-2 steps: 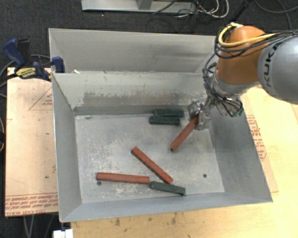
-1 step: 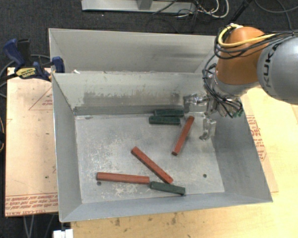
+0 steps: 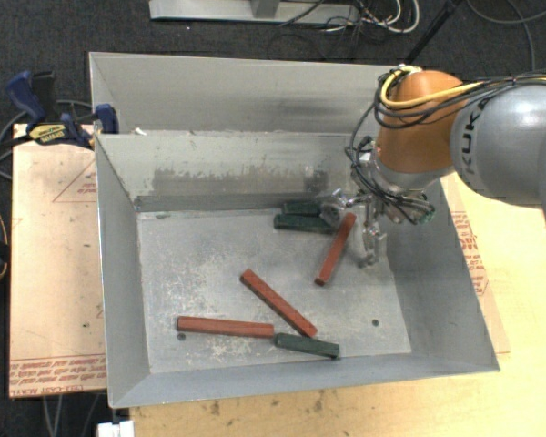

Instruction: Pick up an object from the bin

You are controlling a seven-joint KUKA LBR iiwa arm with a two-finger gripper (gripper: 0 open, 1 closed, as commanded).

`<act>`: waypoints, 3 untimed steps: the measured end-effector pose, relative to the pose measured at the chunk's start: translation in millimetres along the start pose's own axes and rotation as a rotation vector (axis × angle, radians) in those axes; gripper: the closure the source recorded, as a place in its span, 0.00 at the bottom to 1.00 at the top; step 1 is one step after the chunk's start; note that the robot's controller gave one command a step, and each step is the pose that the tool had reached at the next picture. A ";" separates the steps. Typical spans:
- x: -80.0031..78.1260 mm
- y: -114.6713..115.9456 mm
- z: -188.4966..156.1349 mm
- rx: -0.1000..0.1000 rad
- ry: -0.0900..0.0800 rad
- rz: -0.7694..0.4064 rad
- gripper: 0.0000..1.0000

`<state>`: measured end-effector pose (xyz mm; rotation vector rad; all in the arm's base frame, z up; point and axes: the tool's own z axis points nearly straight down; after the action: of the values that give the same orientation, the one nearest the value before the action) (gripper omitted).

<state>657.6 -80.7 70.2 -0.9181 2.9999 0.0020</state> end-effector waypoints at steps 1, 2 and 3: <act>-0.1 -1.8 -2.3 0.003 -0.002 0.001 1.00; 17.8 -9.3 -1.7 0.002 -0.001 -0.602 1.00; -3.5 54.7 -144.8 0.004 -0.003 -0.947 1.00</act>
Offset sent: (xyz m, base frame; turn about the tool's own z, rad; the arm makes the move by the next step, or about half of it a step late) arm 0.0000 0.0000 0.0000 0.0000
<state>629.3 -33.7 215.0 -2.1824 2.2481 -0.0064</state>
